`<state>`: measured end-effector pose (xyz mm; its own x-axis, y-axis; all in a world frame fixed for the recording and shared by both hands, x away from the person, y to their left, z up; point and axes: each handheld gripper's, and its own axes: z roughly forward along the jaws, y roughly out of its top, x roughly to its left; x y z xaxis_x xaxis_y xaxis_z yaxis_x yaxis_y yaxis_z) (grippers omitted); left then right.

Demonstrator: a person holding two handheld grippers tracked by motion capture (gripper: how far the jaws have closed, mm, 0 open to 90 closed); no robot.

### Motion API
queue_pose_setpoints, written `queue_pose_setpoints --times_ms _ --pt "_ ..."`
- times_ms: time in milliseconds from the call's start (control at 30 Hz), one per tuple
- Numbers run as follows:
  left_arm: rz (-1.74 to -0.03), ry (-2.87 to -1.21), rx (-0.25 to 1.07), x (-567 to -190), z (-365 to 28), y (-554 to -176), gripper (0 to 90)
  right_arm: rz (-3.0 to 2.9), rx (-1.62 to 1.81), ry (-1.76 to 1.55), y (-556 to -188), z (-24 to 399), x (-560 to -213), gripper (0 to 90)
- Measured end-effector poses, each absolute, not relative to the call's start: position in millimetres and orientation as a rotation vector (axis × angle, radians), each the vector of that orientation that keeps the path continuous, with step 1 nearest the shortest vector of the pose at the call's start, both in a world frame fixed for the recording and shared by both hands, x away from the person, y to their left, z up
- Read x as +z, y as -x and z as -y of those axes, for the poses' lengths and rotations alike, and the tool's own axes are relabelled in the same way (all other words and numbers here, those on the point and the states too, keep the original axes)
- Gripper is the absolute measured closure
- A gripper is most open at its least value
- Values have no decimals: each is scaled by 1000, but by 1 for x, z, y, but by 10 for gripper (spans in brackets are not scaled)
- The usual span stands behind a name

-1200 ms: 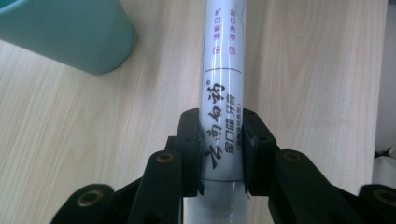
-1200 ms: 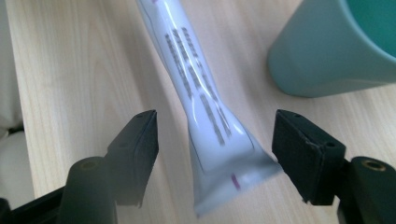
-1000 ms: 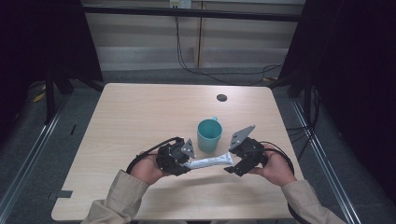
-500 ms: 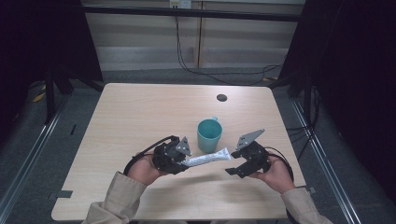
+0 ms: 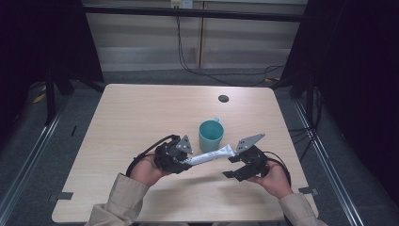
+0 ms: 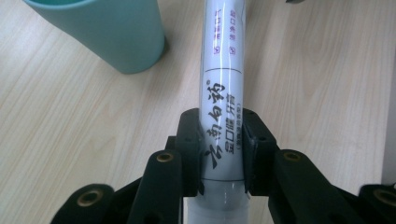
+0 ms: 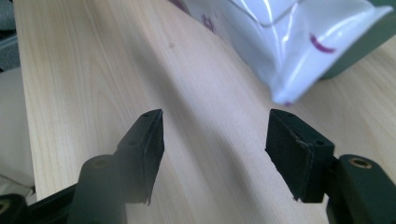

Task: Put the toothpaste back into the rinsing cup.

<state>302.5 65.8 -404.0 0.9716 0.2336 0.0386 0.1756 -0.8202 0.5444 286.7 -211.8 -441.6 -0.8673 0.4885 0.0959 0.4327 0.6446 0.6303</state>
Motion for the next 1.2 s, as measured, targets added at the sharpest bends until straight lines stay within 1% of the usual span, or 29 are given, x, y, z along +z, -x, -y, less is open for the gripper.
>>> queue_pose_setpoints --times_ms 233,500,867,933,1000,1200 --pt "-320 -2515 149 -400 -58 -302 727 -2748 1080 -797 -286 210 -438 369" --pt "-341 -2488 130 -403 -46 -302 726 -2692 1156 -826 -288 206 -436 366" --pt "-363 -2450 106 -401 -45 -303 725 -2608 1277 -867 -290 211 -426 368" --pt "-374 -2443 92 -402 -46 -304 724 -2608 1285 -875 -290 211 -424 383" --pt "-380 -2449 110 -404 -46 -303 724 -2613 1297 -878 -291 211 -422 397" --pt "-455 -2418 76 -413 -50 -307 723 -2645 1339 -876 -292 208 -420 426"
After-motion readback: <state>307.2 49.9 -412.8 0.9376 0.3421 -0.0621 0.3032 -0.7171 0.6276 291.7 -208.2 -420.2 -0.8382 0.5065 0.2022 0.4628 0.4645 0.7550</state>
